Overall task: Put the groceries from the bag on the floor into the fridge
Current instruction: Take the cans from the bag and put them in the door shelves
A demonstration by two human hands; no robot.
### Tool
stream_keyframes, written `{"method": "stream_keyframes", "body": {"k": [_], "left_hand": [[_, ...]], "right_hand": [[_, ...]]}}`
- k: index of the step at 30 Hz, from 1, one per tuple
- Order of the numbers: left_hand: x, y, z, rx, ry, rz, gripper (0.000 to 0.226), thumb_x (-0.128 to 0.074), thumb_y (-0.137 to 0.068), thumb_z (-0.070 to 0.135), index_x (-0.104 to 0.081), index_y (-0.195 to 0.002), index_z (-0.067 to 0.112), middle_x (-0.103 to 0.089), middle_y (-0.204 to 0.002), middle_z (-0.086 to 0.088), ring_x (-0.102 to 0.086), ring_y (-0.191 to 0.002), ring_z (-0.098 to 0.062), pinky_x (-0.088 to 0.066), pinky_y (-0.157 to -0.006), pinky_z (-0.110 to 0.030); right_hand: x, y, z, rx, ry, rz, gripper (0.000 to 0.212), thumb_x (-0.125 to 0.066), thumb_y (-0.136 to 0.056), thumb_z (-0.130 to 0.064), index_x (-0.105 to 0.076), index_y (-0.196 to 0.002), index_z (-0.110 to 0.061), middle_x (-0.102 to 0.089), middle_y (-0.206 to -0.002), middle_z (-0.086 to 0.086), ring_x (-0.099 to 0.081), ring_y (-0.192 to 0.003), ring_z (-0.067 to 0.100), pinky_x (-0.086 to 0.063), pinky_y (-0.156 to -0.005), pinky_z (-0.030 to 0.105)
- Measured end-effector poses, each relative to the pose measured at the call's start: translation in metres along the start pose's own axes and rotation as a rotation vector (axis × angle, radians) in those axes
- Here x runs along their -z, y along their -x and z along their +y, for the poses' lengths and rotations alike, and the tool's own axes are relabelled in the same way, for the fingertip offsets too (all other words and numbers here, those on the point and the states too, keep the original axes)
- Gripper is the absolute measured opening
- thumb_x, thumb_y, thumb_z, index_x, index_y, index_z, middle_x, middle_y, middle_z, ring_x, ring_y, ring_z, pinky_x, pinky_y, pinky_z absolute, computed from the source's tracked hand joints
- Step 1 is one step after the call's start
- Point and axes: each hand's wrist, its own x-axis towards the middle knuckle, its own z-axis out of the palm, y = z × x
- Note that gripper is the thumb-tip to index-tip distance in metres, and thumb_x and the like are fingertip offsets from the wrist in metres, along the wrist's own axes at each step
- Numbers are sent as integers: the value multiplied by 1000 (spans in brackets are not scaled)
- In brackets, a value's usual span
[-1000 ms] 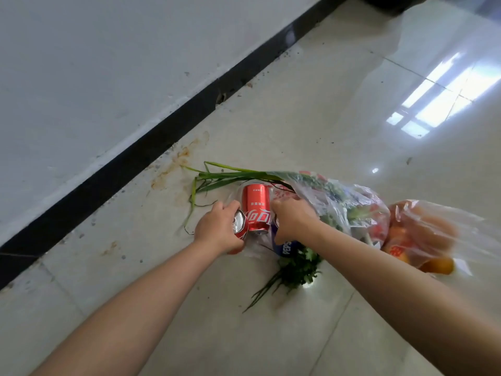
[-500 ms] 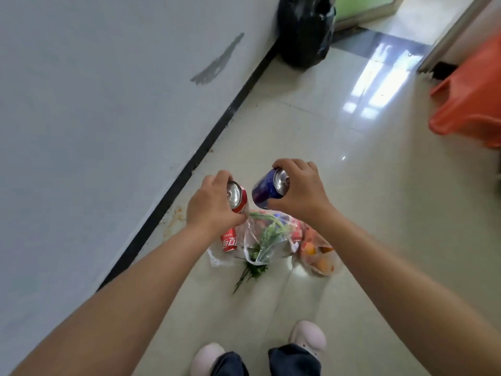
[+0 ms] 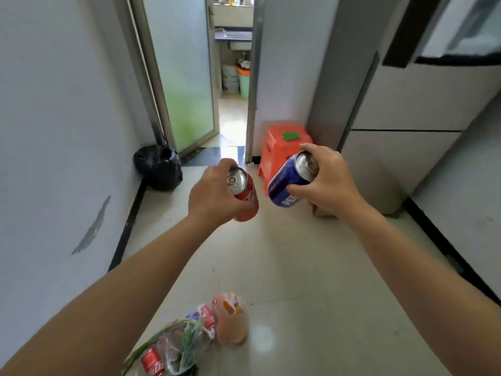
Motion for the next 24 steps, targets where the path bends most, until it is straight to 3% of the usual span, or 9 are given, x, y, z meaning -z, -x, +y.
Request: {"method": "stream_keyframes", "body": {"k": [6, 11, 15, 17, 21, 24], "left_hand": [[-41, -35, 166, -215, 95, 42, 75, -81, -63, 23, -47, -129, 15, -59, -123, -6, -55, -111, -22, -36, -80, -22], [-100, -69, 288, -306, 114, 103, 75, -82, -63, 26, -45, -128, 15, -58, -123, -9, -56, -109, -25, -44, -84, -28], [-140, -102, 378, -345, 174, 184, 71, -83, -64, 25, -48, -124, 14, -59, -121, -7, -54, -104, -21, -47, -88, -31], [-156, -120, 414, -362, 183, 211, 70, -83, -65, 25, -48, -124, 14, -59, -121, -7, -55, -106, -22, -47, -87, -30], [-184, -162, 471, -404, 190, 281, 69, -83, -66, 24, -48, -125, 14, -59, -121, -6, -51, -98, -14, -42, -79, -22], [-202, -207, 508, -443, 191, 352, 71, -83, -65, 26, -48, -126, 13, -59, -122, -7, -56, -108, -21, -41, -80, -21]], "right_hand": [[160, -9, 70, -53, 35, 186, 56, -79, -61, -10, -54, -111, -5, -51, -107, 7, -42, -93, 12, -29, -63, -1], [278, -29, 149, 7, 72, 310, 58, -80, -61, -11, -52, -112, -5, -48, -107, 5, -42, -93, 12, -34, -66, 10], [358, -53, 208, 38, 80, 359, 57, -78, -61, -9, -53, -112, -6, -50, -109, 6, -41, -94, 12, -33, -66, 7], [386, -70, 236, 58, 71, 386, 57, -79, -61, -9, -52, -112, -7, -51, -112, 8, -43, -94, 12, -34, -66, 6], [424, -114, 290, 60, -4, 446, 57, -79, -63, -10, -51, -112, -8, -50, -109, 5, -47, -95, 14, -40, -77, 21], [442, -160, 327, 88, -37, 492, 55, -78, -63, -10, -51, -111, -8, -48, -103, 1, -48, -95, 14, -40, -77, 22]]}}
